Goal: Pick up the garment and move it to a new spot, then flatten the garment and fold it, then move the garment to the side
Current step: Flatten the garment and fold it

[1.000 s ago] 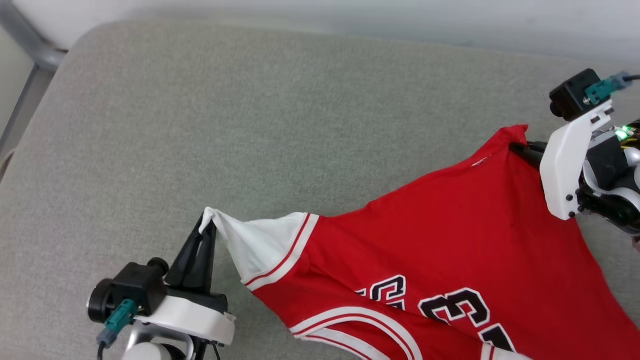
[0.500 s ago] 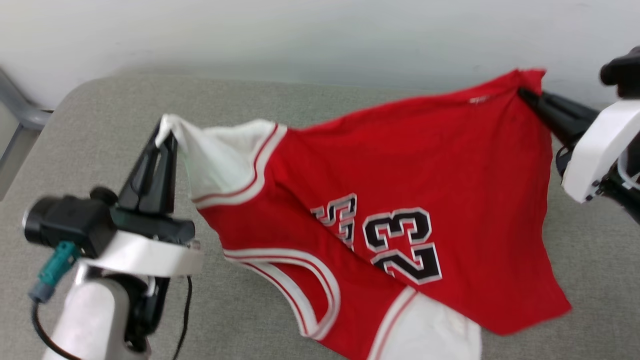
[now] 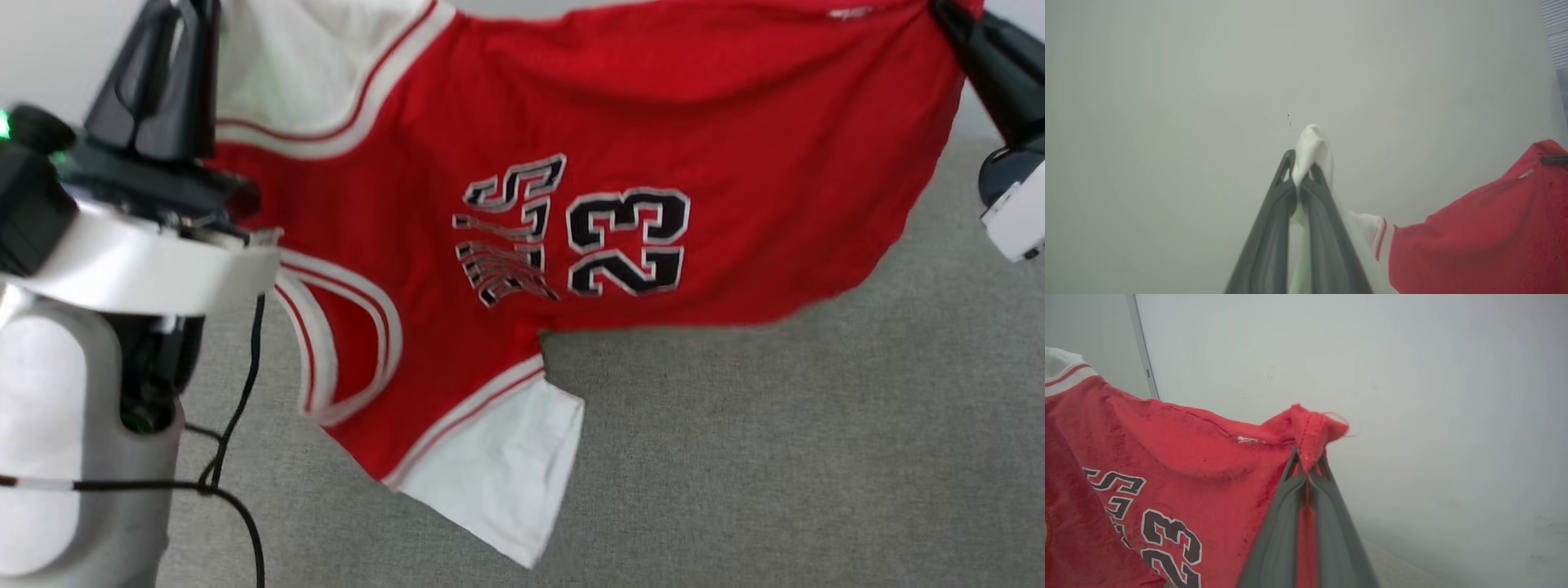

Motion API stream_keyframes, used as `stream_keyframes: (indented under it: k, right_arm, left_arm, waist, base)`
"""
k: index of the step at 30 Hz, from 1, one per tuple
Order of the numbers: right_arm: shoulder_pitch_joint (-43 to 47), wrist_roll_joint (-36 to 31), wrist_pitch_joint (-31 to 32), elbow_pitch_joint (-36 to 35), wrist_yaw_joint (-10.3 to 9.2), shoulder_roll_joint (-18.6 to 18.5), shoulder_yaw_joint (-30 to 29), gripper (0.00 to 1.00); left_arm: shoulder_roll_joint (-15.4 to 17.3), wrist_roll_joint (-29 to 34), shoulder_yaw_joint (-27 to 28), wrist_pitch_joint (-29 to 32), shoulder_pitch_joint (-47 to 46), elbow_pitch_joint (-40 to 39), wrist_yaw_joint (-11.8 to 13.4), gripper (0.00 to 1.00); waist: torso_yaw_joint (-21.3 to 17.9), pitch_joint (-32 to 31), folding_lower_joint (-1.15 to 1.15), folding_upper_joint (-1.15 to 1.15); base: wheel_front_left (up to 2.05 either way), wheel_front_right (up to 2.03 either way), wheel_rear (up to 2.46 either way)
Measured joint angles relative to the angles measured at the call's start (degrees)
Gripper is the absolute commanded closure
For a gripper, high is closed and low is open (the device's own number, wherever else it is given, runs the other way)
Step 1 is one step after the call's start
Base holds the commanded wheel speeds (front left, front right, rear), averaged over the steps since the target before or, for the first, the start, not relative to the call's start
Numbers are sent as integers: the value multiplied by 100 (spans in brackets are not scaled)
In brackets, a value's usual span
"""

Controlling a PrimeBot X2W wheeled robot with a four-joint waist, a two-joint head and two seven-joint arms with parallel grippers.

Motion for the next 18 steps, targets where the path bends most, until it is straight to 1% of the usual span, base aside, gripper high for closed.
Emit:
stream_keyframes:
  k: [3, 8, 13, 18]
  right_arm:
    - [-96, -174, 103, -159, 0, 101, -243, 100]
    - [-635, -376, 299, -258, -1, 297, -489, 100]
    - [-1617, -646, 409, -133, -1, 405, -595, 100]
    - [-2741, -869, 285, 361, -1, 554, -700, 100]
  left_arm:
    - [3, -16, -47, 90, -435, 11, -37, 100]
    - [-64, -52, -120, 203, -1436, 250, -57, 100]
    - [-64, -86, -209, 253, -2704, 794, -158, 100]
    - [-49, -118, -288, 167, -3996, 1590, -238, 100]
  waist:
    - [4, 177, 0, 0]
    - [11, 582, 0, 0]
    - [-7, 1115, 0, 0]
    - [-25, 1690, 1, 0]
  base:
    - [0, 0, 0]
    - [0, 0, 0]
    - [0, 0, 0]
    - [0, 0, 0]
